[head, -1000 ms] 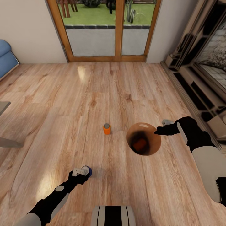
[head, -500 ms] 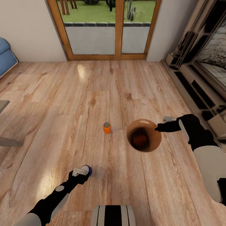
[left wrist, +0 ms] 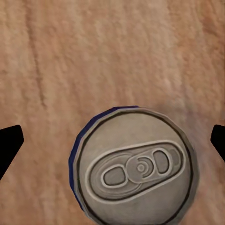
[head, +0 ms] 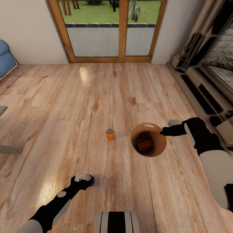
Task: Put the three can of soda from the living room inside the tash can in the kitchen.
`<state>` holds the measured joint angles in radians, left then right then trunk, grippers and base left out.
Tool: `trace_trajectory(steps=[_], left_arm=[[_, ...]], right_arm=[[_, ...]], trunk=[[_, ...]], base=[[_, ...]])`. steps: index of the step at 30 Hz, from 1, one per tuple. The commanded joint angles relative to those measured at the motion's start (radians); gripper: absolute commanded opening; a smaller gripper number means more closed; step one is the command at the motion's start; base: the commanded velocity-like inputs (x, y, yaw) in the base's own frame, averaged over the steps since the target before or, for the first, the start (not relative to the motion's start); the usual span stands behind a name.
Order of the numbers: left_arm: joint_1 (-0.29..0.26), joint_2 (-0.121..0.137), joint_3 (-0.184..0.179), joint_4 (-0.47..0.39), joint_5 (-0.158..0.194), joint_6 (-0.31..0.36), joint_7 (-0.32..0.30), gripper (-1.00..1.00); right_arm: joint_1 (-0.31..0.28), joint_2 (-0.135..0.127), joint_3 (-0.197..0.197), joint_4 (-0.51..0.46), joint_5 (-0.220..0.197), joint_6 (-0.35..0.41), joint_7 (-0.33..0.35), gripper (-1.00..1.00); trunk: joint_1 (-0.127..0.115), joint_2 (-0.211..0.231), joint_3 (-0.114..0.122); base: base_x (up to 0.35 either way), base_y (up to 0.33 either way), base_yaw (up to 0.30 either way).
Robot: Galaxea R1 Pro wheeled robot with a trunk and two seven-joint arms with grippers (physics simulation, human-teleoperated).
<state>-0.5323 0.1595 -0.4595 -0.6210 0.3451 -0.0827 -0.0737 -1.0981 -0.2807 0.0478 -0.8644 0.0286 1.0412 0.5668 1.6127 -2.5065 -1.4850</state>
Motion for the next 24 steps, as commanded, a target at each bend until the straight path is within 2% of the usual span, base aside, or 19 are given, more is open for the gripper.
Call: trace_trajectory(steps=[1, 5, 13, 19, 20, 24], left_arm=[[0.000, 0.000, 0.000, 0.000, 0.000, 0.000, 0.000, 1.00], [0.000, 0.000, 0.001, 0.000, 0.000, 0.000, 0.000, 1.00], [0.000, -0.001, 0.000, 0.000, 0.001, 0.000, 0.000, 1.00], [0.000, -0.001, 0.001, -0.003, 0.001, 0.000, 0.000, 1.00], [0.000, 0.000, 0.001, -0.003, 0.001, 0.000, 0.000, -1.00], [0.000, 0.000, 0.000, -0.001, 0.000, -0.001, -0.001, -1.00]], right_arm=[[0.000, 0.000, 0.000, 0.000, -0.024, 0.006, 0.004, -1.00], [0.000, -0.001, -0.001, 0.001, -0.024, 0.006, 0.004, -1.00], [0.000, -0.001, -0.002, 0.001, -0.024, 0.006, 0.004, -1.00], [0.000, -0.001, -0.003, 0.001, -0.024, 0.006, 0.004, -1.00], [0.001, -0.001, -0.003, 0.001, -0.023, 0.006, 0.004, -1.00], [0.001, -0.001, -0.002, 0.001, -0.023, 0.006, 0.004, -1.00]], trunk=[[0.000, 0.000, 0.000], [0.000, 0.000, 0.000], [0.004, -0.002, -0.031], [0.004, -0.002, -0.035], [0.004, -0.002, -0.036], [0.004, -0.002, -0.037]], base=[[0.035, 0.000, 0.000], [0.013, 0.000, 0.000], [0.001, 0.000, 0.000], [0.000, 0.000, 0.000], [0.000, 0.000, 0.000], [0.000, 0.000, 0.000]])
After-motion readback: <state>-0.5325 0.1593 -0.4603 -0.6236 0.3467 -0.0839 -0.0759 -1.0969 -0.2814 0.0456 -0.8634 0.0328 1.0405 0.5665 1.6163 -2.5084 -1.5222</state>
